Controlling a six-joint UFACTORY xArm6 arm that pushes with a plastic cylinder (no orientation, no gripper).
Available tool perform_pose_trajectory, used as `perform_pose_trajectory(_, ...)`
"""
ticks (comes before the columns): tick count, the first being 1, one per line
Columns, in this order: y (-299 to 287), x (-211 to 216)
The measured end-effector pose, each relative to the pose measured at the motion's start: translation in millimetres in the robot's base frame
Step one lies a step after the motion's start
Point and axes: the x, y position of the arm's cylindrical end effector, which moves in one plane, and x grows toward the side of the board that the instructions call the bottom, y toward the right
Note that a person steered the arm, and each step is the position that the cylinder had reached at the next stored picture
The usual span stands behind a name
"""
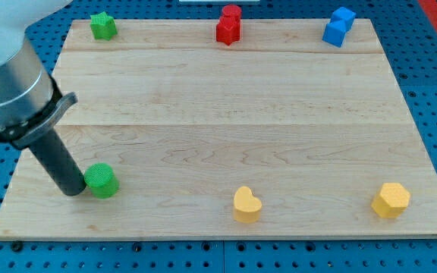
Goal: Move the green circle towards the centre
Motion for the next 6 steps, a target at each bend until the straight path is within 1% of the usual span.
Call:
perform_pose_trajectory(1, -31, 28)
perform_pose_trajectory(2, -20, 56)
perform_pose_trajectory(3, 2, 24)
perform_pose_trajectory(4, 7, -37)
perform_pose_trajectory(5, -23, -29)
perform_pose_trajectory(6, -33, 31)
